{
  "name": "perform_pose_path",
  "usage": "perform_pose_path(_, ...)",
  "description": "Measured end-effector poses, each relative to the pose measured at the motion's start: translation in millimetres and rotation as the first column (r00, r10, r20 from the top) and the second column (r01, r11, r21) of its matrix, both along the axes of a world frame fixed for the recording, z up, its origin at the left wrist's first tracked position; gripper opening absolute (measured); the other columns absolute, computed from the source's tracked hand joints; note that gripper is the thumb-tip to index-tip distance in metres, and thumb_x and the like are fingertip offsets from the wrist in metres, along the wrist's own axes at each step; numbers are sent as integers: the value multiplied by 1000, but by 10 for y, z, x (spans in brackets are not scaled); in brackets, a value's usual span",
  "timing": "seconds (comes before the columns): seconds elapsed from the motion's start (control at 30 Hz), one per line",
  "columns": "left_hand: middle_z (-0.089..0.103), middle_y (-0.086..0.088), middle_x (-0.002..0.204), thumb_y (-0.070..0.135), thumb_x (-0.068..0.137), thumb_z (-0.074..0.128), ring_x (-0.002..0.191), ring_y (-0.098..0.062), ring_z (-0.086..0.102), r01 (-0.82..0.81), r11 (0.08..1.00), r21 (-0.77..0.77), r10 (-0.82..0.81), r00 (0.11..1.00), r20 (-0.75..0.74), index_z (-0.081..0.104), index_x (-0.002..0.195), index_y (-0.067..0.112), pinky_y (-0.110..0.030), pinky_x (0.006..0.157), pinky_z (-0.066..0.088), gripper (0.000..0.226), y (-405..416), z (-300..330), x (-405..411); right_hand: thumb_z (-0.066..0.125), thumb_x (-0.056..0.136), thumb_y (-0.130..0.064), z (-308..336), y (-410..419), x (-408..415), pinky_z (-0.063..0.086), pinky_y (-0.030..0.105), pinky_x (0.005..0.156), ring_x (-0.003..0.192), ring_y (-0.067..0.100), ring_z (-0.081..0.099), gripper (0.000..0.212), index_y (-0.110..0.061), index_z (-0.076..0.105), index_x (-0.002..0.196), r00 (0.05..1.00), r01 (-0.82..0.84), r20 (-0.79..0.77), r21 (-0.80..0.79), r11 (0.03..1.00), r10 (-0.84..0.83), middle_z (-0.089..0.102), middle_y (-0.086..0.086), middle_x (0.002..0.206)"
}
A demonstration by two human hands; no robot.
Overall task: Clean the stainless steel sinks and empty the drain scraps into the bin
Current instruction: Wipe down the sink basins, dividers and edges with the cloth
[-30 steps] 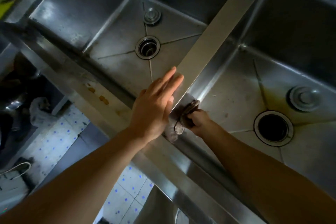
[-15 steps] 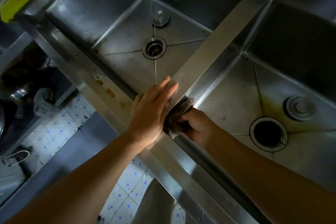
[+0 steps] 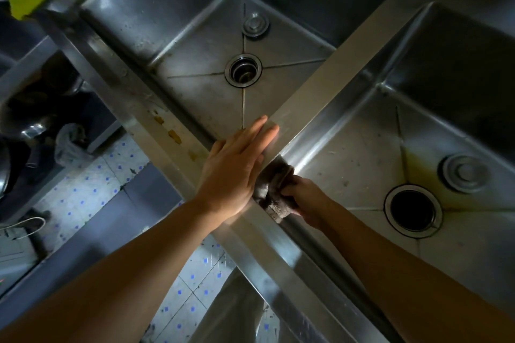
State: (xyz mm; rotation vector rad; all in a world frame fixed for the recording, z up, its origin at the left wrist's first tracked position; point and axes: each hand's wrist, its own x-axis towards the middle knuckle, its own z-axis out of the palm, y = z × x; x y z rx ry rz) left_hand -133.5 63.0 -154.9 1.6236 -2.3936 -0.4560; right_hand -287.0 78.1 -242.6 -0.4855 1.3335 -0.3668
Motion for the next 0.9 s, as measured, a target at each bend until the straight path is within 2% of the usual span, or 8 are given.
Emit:
perform_pose_path(0.13,32,0,153,28,97,25,134,-19,40,-16,1000,27,16,1000,14,36,144,23,-43,96,39,48,-8,69,-71,53,83,5,587,34,-188,49,31,83,92,24,63,28,-19,67,87,944,-329,-66,-185,926,323,66,10,94)
perform_pose_path(0.2,32,-2,153,24,94,31,134,-21,38,-10,1000,16,9,998,58,43,141,17,-41,94,37,49,7,121,-100,56,84,-1,860,51,-278,46,25,76,86,17,62,27,-26,66,80,898,-440,-124,-216,871,423,66,1,85)
perform_pose_path(0.33,30,2,154,6,90,48,137,-21,32,23,999,39,-25,998,53,43,141,14,-43,100,37,52,102,140,-97,58,91,-19,1186,124,-340,47,19,79,89,11,64,13,-19,68,100,858,-513,-146,-245,823,492,69,-1,94)
perform_pose_path(0.53,11,13,159,10,98,41,147,-11,7,5,987,162,-3,1000,-11,24,151,21,-38,115,20,56,126,143,-86,49,98,-22,599,184,29,33,18,56,60,9,46,27,2,59,91,884,-456,-240,-263,850,400,55,5,71)
perform_pose_path(0.63,6,16,158,11,99,37,147,-8,2,4,985,172,-1,1000,-18,22,151,23,-38,117,18,56,124,133,-103,40,101,-34,116,182,53,35,19,57,62,9,49,37,-10,57,79,794,-568,-343,-127,813,502,56,2,71)
perform_pose_path(0.7,8,15,157,21,98,27,147,-10,3,11,987,160,-6,999,-35,24,150,22,-40,117,20,52,118,124,-104,34,102,-42,-147,209,38,45,24,72,87,21,61,40,-13,60,107,731,-619,-397,-44,784,555,65,13,103)
perform_pose_path(0.8,18,9,156,30,94,16,146,-16,14,27,992,125,-22,999,-40,31,148,17,-44,112,28,57,94,112,-89,33,103,-37,-249,234,23,40,35,100,121,31,48,47,-12,37,142,741,-592,-406,-18,806,535,45,18,142)
perform_pose_path(0.9,24,4,156,26,95,22,145,-20,20,39,993,111,-35,999,-35,35,146,14,-49,109,33,54,93,97,-82,39,102,-27,-128,240,-37,40,25,77,97,23,54,37,-7,50,130,734,-623,-375,-38,781,566,57,20,124)
